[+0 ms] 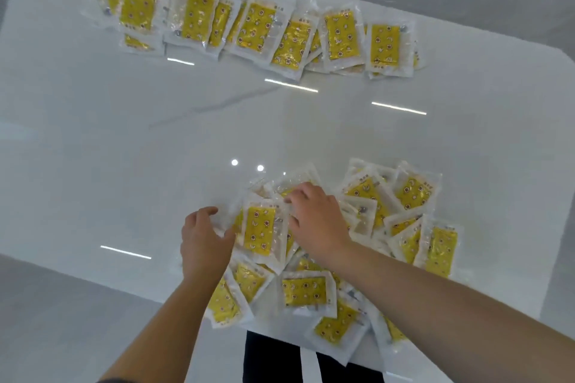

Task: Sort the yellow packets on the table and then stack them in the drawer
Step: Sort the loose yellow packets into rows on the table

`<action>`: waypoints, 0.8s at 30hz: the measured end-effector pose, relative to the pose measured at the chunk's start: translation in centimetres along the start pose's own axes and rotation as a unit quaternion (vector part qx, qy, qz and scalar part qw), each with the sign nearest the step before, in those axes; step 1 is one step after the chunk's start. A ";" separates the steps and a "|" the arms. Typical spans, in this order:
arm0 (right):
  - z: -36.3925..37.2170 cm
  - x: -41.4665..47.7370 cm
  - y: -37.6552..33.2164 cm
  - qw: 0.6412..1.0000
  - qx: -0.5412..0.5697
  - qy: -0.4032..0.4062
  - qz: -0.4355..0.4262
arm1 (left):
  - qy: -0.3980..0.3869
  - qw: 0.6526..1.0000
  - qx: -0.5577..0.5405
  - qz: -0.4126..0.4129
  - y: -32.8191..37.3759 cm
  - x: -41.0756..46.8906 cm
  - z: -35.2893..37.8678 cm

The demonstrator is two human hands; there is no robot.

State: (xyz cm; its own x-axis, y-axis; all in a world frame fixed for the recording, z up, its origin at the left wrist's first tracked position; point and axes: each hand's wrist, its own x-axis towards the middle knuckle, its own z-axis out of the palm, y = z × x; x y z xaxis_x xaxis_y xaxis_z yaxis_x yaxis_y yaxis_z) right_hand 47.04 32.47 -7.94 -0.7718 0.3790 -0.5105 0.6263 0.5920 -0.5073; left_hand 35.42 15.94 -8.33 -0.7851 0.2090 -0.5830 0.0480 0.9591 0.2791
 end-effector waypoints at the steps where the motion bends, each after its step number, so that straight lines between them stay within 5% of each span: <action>1: 0.7 -0.3 -0.5 1.000 -0.001 -0.002 0.016 | 0.003 1.000 0.019 -0.014 -1.3 -0.4 -0.1; 8: 3.4 -1.3 -4.2 0.971 0.020 0.064 0.228 | -0.017 0.996 0.032 -0.085 -6.9 -1.9 -1.3; 14: 5.5 -1.0 -6.2 0.856 0.227 0.113 0.451 | -0.067 0.997 -0.004 -0.027 -8.7 -1.1 -2.1; 20: 6.8 -0.2 -7.3 0.842 0.215 0.138 0.476 | -0.041 0.993 0.092 0.055 -10.0 0.4 -2.2; 24: 7.0 -0.2 -7.8 0.821 0.287 0.184 0.457 | -0.034 0.992 0.115 0.035 -10.0 1.5 -1.9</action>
State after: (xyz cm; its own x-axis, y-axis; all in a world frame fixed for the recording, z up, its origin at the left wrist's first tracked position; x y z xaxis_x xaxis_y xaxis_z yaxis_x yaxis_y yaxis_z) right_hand 43.09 22.78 -8.76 0.1356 0.7304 -0.6694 0.8295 -0.4531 -0.3264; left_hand 32.58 6.32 -10.49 -0.7312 0.2811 -0.6215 0.2466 0.9584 0.1434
